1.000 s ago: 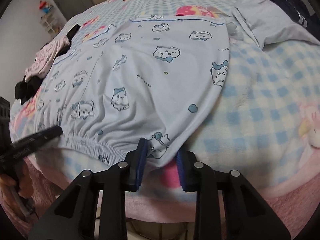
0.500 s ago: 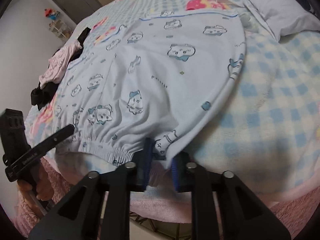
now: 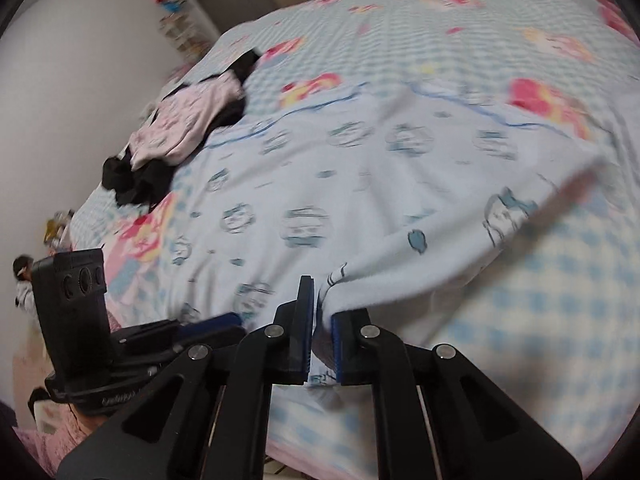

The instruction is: Fold clothes

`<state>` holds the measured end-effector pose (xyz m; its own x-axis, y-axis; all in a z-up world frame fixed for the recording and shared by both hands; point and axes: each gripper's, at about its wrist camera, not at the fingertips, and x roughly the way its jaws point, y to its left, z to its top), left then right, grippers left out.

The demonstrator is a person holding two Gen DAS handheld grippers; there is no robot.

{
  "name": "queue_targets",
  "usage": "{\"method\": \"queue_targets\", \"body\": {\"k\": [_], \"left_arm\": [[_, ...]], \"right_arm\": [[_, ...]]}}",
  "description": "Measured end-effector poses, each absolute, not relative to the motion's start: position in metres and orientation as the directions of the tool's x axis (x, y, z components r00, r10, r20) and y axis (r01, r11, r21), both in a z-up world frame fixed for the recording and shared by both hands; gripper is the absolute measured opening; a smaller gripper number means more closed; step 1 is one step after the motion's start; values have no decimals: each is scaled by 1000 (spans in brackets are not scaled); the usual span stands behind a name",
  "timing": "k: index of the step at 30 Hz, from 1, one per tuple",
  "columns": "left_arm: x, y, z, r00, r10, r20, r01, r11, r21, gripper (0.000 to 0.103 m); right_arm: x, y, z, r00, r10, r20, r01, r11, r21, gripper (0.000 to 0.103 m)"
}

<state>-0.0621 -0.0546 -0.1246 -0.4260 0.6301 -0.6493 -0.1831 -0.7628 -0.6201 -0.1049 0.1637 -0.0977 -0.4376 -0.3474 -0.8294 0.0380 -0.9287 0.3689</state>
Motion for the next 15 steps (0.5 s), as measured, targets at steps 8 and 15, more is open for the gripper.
{"method": "queue_targets", "body": {"k": [8,15], "left_arm": [[-63,-48,-131,-370,706,-604,-190,-693,-695,31],[-70,-45,-132,-330,798,-505,-170,-576,-799,44]], "right_arm": [[-113,149,-110,-401,-433,-807,36,-888,458,20],[-54,187,-84,-489,-361,-794,-1,-910,414,35]]}}
